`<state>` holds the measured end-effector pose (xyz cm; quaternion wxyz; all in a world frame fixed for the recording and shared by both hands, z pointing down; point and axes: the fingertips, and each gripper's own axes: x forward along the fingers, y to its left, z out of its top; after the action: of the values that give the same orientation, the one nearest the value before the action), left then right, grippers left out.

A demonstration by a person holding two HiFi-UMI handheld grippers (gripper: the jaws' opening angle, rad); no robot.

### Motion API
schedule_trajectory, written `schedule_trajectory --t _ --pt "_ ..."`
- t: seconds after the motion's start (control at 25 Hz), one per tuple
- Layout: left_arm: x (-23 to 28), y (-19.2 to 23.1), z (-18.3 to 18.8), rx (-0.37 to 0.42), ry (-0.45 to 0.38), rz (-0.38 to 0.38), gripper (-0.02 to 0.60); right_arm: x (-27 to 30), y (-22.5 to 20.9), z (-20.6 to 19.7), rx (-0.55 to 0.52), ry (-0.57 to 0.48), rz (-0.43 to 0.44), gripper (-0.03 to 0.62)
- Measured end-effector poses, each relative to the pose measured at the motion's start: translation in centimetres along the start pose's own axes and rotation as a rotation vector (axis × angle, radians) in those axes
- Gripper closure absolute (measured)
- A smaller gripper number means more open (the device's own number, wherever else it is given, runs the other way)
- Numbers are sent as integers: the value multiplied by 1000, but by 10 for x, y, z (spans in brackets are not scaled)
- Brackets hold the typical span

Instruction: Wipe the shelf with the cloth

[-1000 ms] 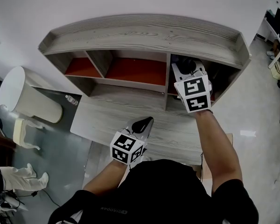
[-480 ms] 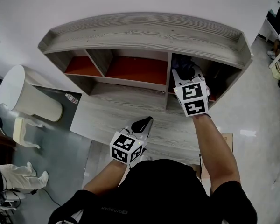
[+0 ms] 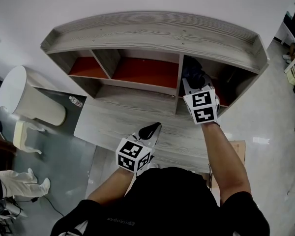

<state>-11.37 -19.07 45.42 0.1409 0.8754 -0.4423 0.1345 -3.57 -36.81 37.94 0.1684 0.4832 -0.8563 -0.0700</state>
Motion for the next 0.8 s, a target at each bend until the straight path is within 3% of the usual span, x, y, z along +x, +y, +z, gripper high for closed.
schedule_trajectory --t 0.8 --pt "-2 11 -1 -15 -1 17 574 29 12 -70 173 124 43 494"
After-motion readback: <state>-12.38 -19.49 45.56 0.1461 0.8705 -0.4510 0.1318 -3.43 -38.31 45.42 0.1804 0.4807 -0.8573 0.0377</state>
